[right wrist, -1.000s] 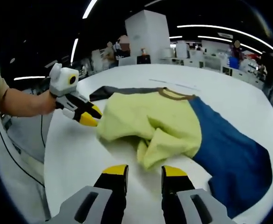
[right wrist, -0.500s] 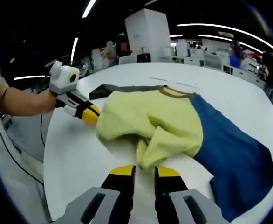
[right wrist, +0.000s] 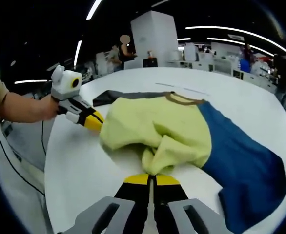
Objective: Fold the garment on the visible template until the final outline fits inside the template.
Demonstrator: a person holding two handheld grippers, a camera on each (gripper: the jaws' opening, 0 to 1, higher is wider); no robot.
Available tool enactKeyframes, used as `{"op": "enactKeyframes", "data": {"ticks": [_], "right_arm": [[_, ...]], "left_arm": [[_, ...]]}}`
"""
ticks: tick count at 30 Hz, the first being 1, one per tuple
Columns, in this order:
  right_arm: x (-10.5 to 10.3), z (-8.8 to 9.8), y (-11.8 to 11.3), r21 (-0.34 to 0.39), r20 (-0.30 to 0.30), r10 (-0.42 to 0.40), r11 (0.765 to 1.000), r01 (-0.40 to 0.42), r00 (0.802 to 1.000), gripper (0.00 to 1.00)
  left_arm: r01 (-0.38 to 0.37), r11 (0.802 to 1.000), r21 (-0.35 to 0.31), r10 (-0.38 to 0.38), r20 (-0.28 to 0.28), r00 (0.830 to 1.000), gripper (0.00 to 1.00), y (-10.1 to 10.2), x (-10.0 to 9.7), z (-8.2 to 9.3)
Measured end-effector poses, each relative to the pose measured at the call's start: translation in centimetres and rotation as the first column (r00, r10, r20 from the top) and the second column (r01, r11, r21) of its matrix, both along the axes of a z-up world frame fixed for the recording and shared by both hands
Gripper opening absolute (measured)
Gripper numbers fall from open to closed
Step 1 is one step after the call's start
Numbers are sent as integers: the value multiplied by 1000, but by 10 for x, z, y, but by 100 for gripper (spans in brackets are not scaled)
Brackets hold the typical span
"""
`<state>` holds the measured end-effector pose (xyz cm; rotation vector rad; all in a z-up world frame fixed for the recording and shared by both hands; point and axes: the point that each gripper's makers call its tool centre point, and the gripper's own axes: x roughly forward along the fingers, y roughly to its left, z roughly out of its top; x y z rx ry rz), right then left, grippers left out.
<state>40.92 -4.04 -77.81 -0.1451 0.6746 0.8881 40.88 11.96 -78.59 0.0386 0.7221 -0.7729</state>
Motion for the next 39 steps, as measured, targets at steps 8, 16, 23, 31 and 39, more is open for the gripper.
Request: {"op": "enactKeyframes", "data": {"ticks": [8,16,23,31,39], "right_arm": [[7,22,-1,49,31,-20,999,19,999,0],[17,52,-1,94,79,-33,995,26,996,0],[31,86,-8,136,139,-63,990,44,988,0],[40,111,-10,159,193,-76,986,45,978,0],[44,129,-11,181,224,-88,982,47,971,0]], "left_arm": [[16,1000,-2,-16,31,999,0,0,0,12],[4,999,-47,0,82,997,0,7,5,39],[-22,996,-85,35,155,987,0,19,15,72],[-57,992,-109,79,211,974,0,34,26,98],[-65,991,-115,93,255,963,0,38,28,113]]}}
